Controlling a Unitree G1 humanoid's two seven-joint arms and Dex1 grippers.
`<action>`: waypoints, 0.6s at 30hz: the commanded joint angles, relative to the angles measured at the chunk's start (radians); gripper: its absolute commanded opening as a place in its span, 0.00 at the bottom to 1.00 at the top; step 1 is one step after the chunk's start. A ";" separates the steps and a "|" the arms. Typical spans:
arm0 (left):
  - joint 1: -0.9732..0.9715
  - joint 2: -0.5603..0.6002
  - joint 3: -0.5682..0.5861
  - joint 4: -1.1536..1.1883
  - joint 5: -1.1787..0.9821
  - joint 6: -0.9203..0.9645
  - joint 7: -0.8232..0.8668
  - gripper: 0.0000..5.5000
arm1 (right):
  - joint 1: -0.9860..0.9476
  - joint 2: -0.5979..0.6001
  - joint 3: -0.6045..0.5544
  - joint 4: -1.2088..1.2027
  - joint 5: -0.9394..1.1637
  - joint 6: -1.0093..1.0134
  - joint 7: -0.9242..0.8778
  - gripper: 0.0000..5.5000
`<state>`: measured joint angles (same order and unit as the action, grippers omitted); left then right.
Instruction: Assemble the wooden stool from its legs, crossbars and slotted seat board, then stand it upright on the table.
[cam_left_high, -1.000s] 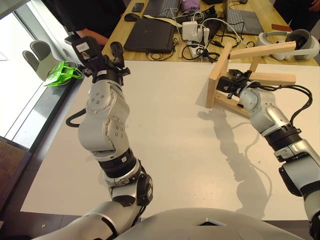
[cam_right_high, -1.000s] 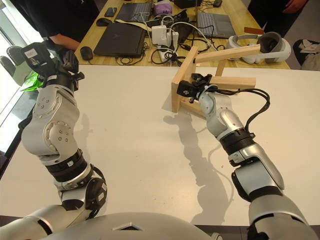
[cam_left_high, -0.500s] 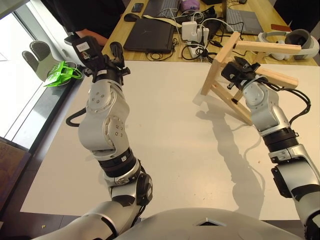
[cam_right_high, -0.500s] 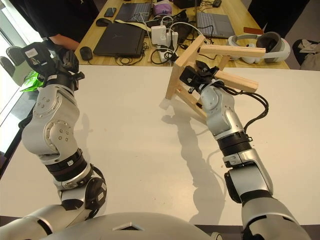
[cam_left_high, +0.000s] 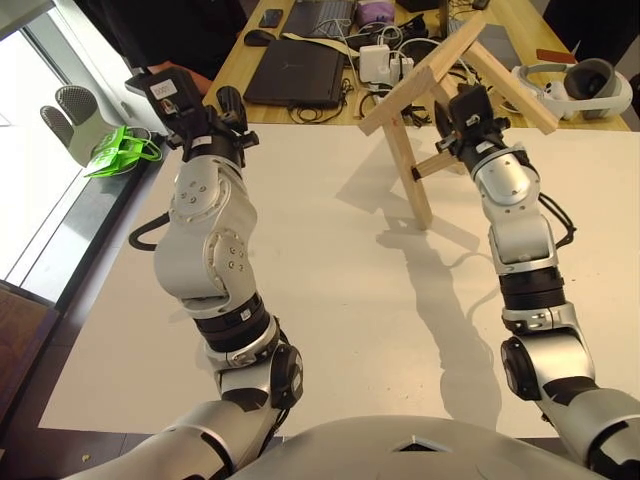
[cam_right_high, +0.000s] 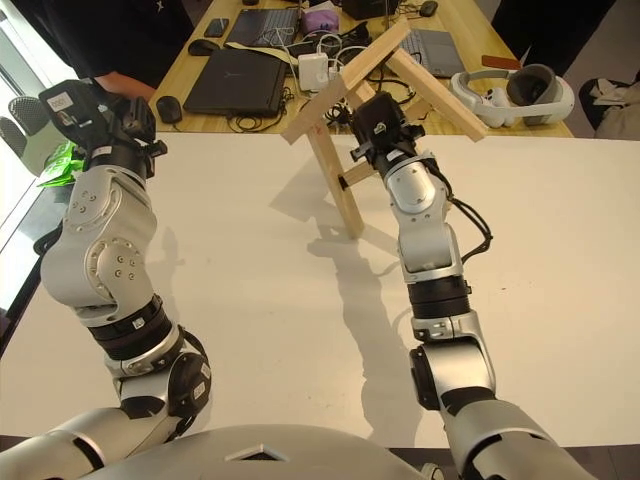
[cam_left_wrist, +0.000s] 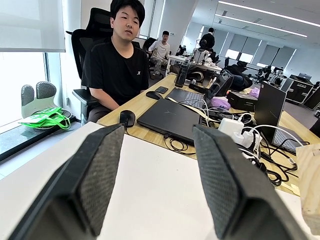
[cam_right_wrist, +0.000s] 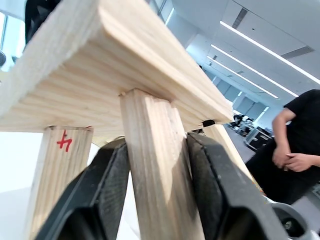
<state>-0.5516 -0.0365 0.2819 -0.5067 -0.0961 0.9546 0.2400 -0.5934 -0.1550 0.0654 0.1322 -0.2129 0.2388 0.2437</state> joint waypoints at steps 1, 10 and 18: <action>-0.021 0.019 -0.007 0.009 0.003 0.002 -0.004 0.45 | 0.061 0.073 -0.028 -0.012 0.130 0.096 0.037 0.31; -0.023 0.032 -0.021 0.012 0.009 -0.001 -0.007 0.45 | 0.102 0.158 -0.079 -0.101 0.298 0.211 0.024 0.25; -0.016 0.034 -0.029 0.015 0.010 -0.005 -0.009 0.45 | 0.151 0.180 -0.100 -0.182 0.360 0.233 -0.010 0.34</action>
<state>-0.5605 -0.0061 0.2622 -0.4971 -0.0901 0.9527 0.2314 -0.4563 0.0164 -0.0250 -0.0062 0.1156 0.4637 0.2399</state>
